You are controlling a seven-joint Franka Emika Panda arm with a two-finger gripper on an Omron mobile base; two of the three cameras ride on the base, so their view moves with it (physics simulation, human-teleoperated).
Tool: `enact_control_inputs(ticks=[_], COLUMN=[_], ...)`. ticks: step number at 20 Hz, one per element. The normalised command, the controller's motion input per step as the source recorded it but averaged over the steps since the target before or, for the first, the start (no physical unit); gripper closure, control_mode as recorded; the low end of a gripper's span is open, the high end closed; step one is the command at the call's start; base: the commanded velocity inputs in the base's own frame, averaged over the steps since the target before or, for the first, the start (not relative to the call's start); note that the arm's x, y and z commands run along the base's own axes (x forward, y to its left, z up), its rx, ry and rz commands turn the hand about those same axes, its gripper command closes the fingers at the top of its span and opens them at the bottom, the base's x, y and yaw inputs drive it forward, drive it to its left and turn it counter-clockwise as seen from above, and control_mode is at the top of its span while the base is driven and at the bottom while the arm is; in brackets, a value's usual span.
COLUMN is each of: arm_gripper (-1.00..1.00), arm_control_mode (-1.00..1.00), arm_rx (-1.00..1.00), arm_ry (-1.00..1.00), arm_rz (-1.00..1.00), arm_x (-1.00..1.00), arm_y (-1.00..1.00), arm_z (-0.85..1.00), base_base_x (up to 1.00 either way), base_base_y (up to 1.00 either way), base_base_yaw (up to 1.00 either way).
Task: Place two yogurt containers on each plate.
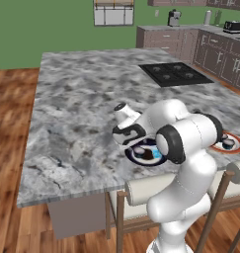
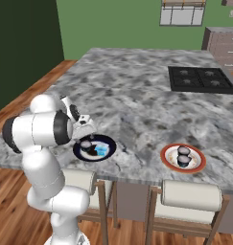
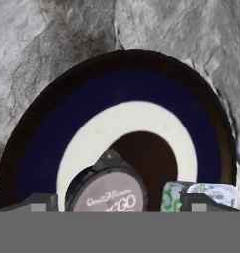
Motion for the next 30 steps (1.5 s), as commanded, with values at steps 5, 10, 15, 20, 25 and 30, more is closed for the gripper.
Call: enact_control_inputs(ticks=[5, 10, 15, 20, 25, 30], arm_gripper=[-1.0, -1.0, -1.0, -1.0, -1.0, -1.0], arm_control_mode=[-1.0, -1.0, -1.0, -1.0, -1.0, -1.0], arm_rx=[0.01, 0.12, 0.21, 0.26, 0.2, 0.04], arm_ry=[0.01, 0.0, 0.0, 0.02, 0.01, 0.0], arm_rz=[0.0, 0.0, 0.0, 0.0, 0.0, 0.07], arm_x=[-0.42, -0.95, -1.0, -1.0, -1.0, -1.0], arm_y=[0.0, -0.08, -0.08, -0.04, 0.0, 0.19], arm_z=[0.73, 0.73, 0.71, 0.72, 0.63, 0.3], base_base_x=[0.0, 0.0, 0.0, 0.0, 0.0, 0.0], base_base_y=[0.0, 0.0, 0.0, 0.0, 0.0, 0.0], base_base_yaw=[0.0, 0.0, 0.0, 0.0, 0.0, 0.0])
